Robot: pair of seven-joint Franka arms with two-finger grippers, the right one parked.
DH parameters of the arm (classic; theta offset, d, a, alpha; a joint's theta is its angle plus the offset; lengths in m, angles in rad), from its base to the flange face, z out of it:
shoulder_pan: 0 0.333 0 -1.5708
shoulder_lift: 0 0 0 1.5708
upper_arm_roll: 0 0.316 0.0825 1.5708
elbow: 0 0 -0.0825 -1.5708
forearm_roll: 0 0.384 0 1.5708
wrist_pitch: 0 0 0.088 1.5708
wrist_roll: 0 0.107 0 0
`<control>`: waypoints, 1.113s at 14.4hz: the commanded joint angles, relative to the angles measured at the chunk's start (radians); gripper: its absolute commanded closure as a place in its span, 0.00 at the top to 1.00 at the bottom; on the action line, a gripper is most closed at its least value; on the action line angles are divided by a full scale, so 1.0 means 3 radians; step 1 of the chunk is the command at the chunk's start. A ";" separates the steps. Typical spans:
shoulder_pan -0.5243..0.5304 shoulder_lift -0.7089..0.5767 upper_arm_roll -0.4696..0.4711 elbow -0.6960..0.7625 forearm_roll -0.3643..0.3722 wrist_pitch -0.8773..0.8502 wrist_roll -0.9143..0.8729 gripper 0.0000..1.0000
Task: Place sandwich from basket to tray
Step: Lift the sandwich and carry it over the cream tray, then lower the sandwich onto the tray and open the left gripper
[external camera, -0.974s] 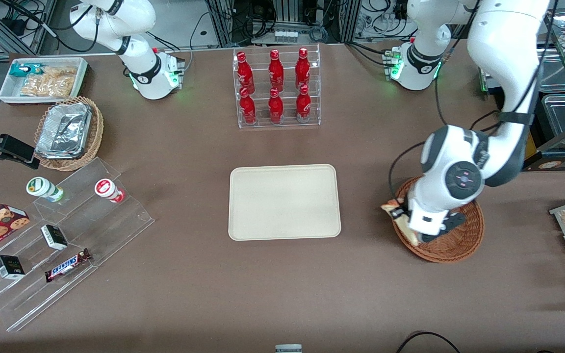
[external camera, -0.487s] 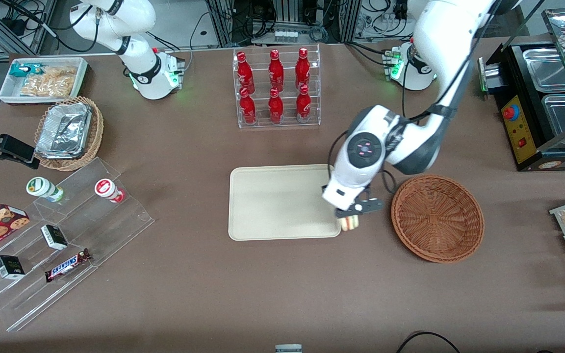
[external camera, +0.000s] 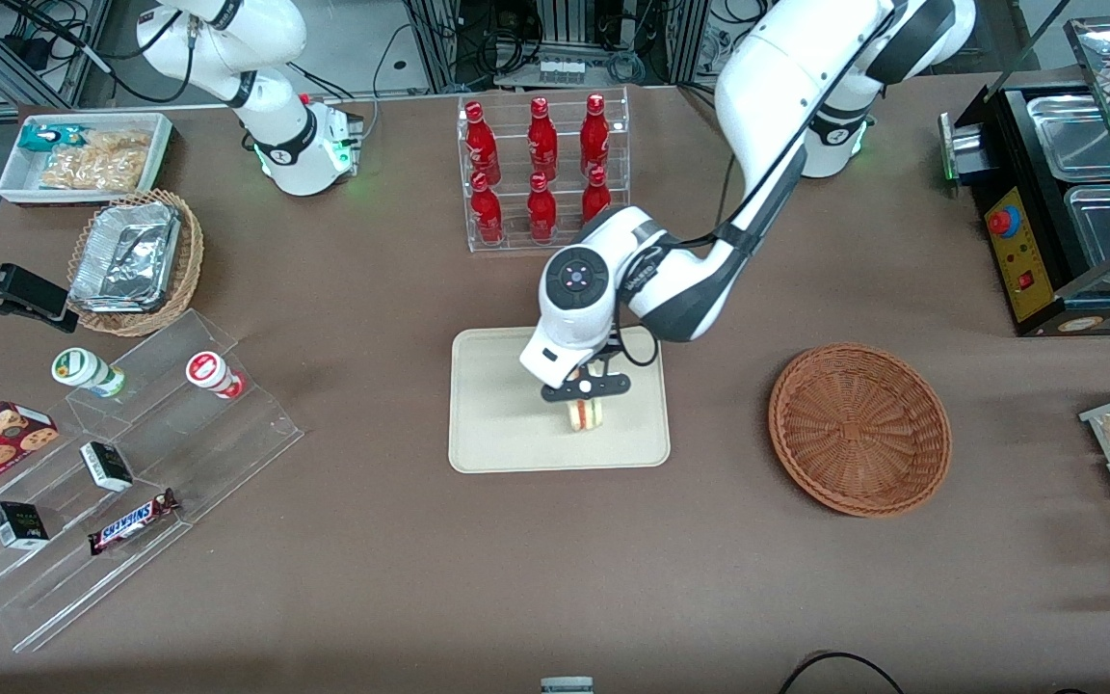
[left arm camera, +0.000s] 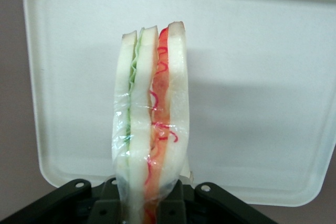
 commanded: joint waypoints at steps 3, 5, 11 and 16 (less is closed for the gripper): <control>-0.0163 0.0166 0.0047 0.0159 0.0091 -0.0065 -0.0020 0.15; -0.0208 0.0238 0.0047 0.0159 0.0199 -0.0060 -0.0040 0.16; -0.0204 0.0254 0.0057 0.0174 0.0184 -0.0004 -0.0086 1.00; -0.0157 0.0030 0.0215 0.0190 0.0204 0.0130 -0.0224 1.00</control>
